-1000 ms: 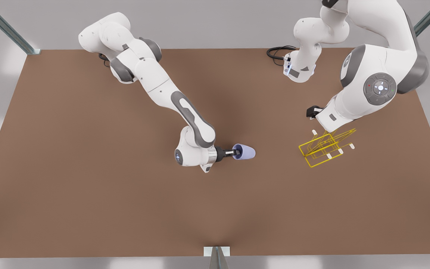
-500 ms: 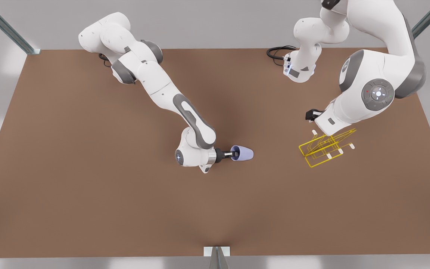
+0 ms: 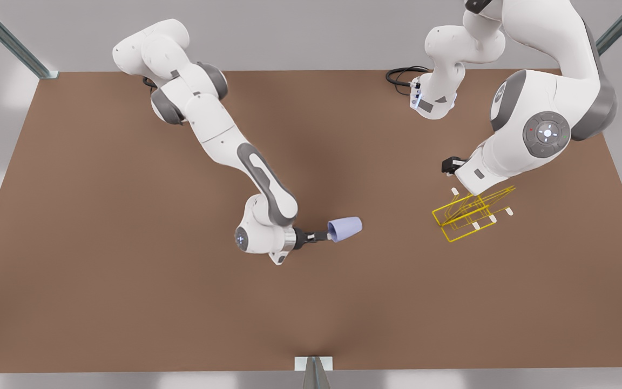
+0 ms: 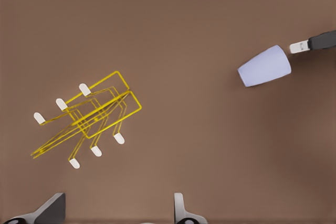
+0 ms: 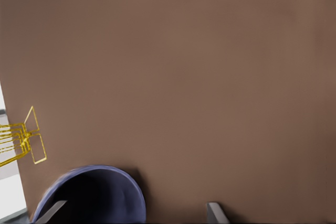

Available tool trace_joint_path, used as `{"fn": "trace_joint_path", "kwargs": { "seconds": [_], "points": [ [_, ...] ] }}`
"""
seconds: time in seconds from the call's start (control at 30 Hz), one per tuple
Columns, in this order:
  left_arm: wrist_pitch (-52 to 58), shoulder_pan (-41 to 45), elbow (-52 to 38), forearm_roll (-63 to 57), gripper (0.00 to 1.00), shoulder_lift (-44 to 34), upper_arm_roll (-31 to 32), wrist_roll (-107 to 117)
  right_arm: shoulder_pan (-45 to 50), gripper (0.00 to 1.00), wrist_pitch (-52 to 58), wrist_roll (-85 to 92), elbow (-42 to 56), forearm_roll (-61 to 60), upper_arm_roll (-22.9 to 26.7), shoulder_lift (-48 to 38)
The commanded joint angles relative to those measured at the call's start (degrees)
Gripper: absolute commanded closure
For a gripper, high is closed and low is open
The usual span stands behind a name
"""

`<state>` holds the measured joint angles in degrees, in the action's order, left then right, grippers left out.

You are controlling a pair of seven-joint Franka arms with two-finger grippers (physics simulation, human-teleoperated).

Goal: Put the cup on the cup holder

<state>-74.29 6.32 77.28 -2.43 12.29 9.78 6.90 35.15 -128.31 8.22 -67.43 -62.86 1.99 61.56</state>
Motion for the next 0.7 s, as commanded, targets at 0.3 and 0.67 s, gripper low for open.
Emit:
{"fn": "trace_joint_path", "kwargs": {
  "seconds": [0.3,0.67],
  "points": [
    [-27.8,5.3,-0.1,-3.5,0.00,24.7,15.5,-26.2,-13.4,0.00,48.1,-5.7,8.6,48.9,8.7,-25.7],
    [-51.4,8.0,9.2,-16.3,0.00,28.9,16.8,-33.4,-35.6,0.00,44.0,-15.9,-13.9,64.7,-3.7,-44.2]
  ]
}}
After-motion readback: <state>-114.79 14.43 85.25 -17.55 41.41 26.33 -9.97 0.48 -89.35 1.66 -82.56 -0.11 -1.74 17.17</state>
